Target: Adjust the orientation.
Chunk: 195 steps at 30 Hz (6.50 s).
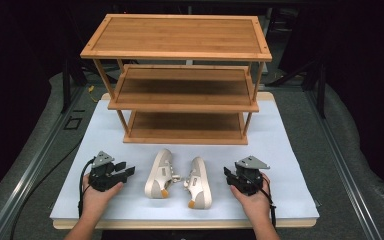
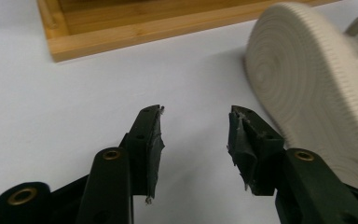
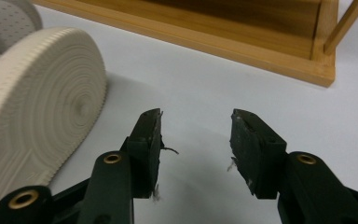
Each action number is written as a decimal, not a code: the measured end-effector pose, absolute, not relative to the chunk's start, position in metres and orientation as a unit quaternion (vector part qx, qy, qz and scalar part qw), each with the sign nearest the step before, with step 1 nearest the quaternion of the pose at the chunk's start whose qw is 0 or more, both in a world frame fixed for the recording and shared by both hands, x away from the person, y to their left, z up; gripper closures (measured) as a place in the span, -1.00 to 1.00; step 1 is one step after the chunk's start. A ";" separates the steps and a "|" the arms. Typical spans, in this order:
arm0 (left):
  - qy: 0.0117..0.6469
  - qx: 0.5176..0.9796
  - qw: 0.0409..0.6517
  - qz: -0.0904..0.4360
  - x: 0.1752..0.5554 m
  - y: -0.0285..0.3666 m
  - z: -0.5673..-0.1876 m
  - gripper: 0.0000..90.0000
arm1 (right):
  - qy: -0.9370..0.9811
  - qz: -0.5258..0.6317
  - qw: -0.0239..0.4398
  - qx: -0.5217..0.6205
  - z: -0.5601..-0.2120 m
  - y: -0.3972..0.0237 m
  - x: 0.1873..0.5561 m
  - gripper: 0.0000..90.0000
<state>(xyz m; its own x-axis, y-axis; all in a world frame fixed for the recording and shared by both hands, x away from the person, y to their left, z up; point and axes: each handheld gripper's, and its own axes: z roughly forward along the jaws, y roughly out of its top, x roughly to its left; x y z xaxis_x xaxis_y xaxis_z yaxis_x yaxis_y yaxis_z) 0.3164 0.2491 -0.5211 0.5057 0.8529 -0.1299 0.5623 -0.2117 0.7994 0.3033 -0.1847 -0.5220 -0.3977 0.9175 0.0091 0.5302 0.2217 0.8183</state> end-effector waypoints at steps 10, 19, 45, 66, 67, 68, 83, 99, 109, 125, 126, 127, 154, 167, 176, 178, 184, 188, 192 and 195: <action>0.419 0.770 0.445 0.183 0.304 0.230 -0.511 0.22 | 0.733 0.442 0.204 0.475 -0.517 -0.181 0.296 0.16; 0.397 0.774 0.470 0.148 0.295 0.222 -0.497 0.73 | 0.730 0.477 0.197 0.447 -0.506 -0.166 0.282 0.50; 0.371 0.798 0.462 0.110 0.291 0.198 -0.500 0.99 | 0.777 0.459 0.184 0.390 -0.501 -0.130 0.264 0.90; 0.383 0.792 0.464 0.107 0.292 0.206 -0.501 0.99 | 0.773 0.458 0.178 0.403 -0.500 -0.135 0.266 0.91; 0.383 0.792 0.464 0.108 0.292 0.206 -0.501 0.99 | 0.773 0.453 0.182 0.406 -0.500 -0.135 0.266 0.91; 0.383 0.793 0.462 0.107 0.292 0.206 -0.501 0.99 | 0.770 0.458 0.180 0.406 -0.500 -0.136 0.266 0.91; 0.412 0.782 0.453 0.114 0.295 0.221 -0.502 0.99 | 0.759 0.455 0.175 0.431 -0.501 -0.146 0.269 0.92; 0.461 0.780 0.405 0.124 0.305 0.240 -0.517 0.99 | 0.746 0.443 0.163 0.470 -0.506 -0.165 0.274 0.93; 0.471 0.762 0.424 0.132 0.304 0.243 -0.513 0.86 | 0.736 0.416 0.146 0.513 -0.514 -0.179 0.280 0.89; 0.466 0.738 0.472 0.123 0.299 0.240 -0.505 0.16 | 0.702 0.449 0.149 0.533 -0.509 -0.192 0.277 0.67; 0.466 0.737 0.474 0.125 0.299 0.240 -0.505 0.15 | 0.703 0.448 0.158 0.529 -0.508 -0.191 0.274 0.66; 0.465 0.736 0.477 0.125 0.299 0.240 -0.504 0.12 | 0.705 0.448 0.164 0.525 -0.507 -0.190 0.271 0.64; 0.473 0.754 0.443 0.108 0.315 0.227 -0.526 0.16 | 0.732 0.427 0.156 0.508 -0.519 -0.175 0.270 0.20; 0.472 0.756 0.441 0.102 0.313 0.221 -0.524 0.28 | 0.725 0.425 0.157 0.519 -0.517 -0.170 0.271 0.39; 0.455 0.767 0.442 0.094 0.306 0.198 -0.524 0.29 | 0.730 0.426 0.166 0.508 -0.517 -0.144 0.275 0.43; 0.453 0.768 0.443 0.094 0.305 0.194 -0.524 0.29 | 0.733 0.425 0.163 0.506 -0.517 -0.139 0.276 0.43; 0.449 0.769 0.446 0.089 0.304 0.181 -0.525 0.29 | 0.733 0.429 0.163 0.502 -0.518 -0.125 0.279 0.44; 0.449 0.769 0.447 0.087 0.304 0.177 -0.525 0.29 | 0.734 0.431 0.162 0.500 -0.518 -0.120 0.279 0.44; 0.446 0.771 0.447 0.083 0.304 0.174 -0.524 0.29 | 0.735 0.434 0.155 0.498 -0.518 -0.116 0.280 0.44; 0.444 0.772 0.447 0.082 0.304 0.171 -0.524 0.29 | 0.732 0.435 0.159 0.500 -0.519 -0.113 0.280 0.44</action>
